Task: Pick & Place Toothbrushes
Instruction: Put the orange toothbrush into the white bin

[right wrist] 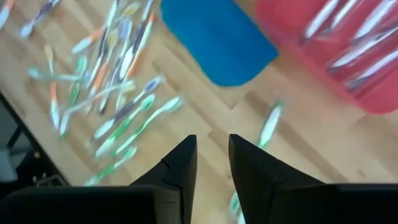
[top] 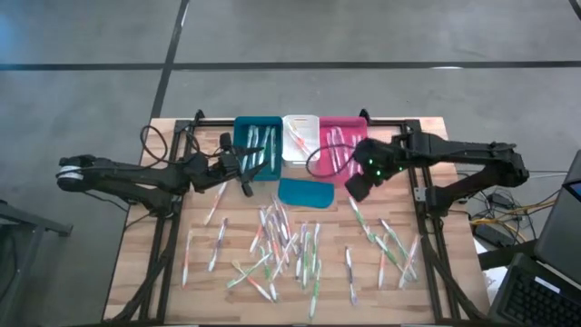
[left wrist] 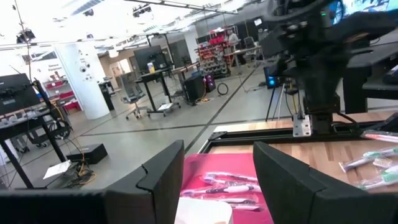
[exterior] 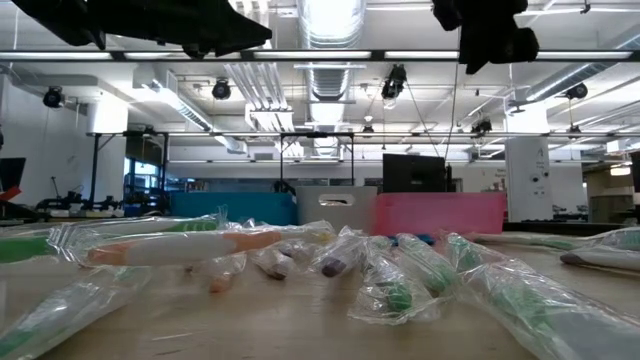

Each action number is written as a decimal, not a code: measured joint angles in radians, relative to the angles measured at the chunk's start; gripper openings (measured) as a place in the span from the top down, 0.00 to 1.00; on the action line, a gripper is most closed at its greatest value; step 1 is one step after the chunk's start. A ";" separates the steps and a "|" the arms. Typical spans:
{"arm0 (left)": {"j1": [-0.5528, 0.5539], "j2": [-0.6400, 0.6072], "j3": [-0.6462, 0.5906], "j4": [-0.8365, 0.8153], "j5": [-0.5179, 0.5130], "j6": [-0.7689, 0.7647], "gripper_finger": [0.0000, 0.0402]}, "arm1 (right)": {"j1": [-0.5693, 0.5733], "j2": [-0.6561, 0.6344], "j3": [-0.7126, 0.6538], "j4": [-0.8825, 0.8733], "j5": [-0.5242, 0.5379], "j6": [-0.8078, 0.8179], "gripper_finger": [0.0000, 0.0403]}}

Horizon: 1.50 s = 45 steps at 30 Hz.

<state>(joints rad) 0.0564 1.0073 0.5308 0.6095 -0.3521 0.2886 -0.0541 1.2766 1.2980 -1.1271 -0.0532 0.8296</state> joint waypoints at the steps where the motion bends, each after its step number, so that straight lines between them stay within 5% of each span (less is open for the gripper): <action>1: 0.000 0.000 0.000 -0.001 0.000 0.000 0.51 | 0.022 0.000 0.000 0.000 0.000 0.006 0.79; 20: 0.000 0.000 0.000 -0.008 0.000 -0.001 0.51 | 0.454 0.000 0.000 -0.222 -0.142 -0.107 0.93; 27: 0.000 0.000 0.000 -0.008 0.000 -0.001 0.51 | 0.554 0.000 0.000 -0.286 -0.142 -0.217 0.98; 32: 0.000 0.000 0.000 -0.008 0.000 -0.001 0.51 | 0.594 0.002 0.000 -0.342 -0.150 -0.134 0.98; 45: 0.000 0.000 0.000 -0.008 0.000 -0.001 0.51 | 0.711 0.062 0.000 -0.363 -0.162 -0.537 0.98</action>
<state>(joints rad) 0.0563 1.0076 0.5308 0.6010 -0.3523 0.2878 0.6566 1.3382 1.2976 -1.4905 -0.2150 0.2927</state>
